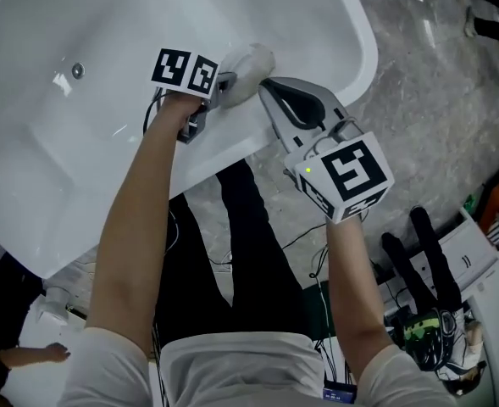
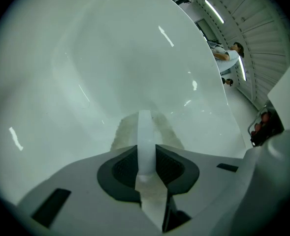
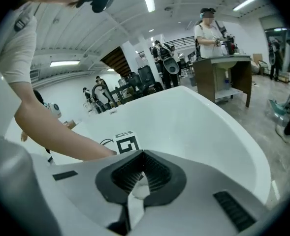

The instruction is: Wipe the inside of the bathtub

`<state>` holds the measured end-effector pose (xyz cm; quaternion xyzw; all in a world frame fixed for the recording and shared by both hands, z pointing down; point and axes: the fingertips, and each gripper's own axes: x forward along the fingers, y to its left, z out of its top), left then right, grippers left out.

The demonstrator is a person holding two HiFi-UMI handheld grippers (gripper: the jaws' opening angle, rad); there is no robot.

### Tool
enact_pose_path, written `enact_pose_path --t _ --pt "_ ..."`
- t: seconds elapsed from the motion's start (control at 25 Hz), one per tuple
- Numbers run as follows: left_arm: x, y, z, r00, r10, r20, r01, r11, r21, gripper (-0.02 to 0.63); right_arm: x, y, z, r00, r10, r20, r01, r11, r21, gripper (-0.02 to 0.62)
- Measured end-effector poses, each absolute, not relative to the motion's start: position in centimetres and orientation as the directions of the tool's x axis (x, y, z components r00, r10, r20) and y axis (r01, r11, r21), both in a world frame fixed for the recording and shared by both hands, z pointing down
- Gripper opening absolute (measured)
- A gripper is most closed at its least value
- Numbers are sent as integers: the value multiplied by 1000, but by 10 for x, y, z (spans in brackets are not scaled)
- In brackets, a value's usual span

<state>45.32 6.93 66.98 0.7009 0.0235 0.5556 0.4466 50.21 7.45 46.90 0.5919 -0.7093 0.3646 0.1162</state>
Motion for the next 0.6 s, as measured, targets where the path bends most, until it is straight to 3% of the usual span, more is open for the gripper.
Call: enact_pose_path --t 0.24,0.6 --pt "405 47 666 364 510 779 -477 -617 626 89 466 35 485 -328 -621 712 -944 192 -267 20" --pt "322 41 662 366 486 794 -515 -605 608 89 393 21 508 -425 -494 758 -879 425 -216 20"
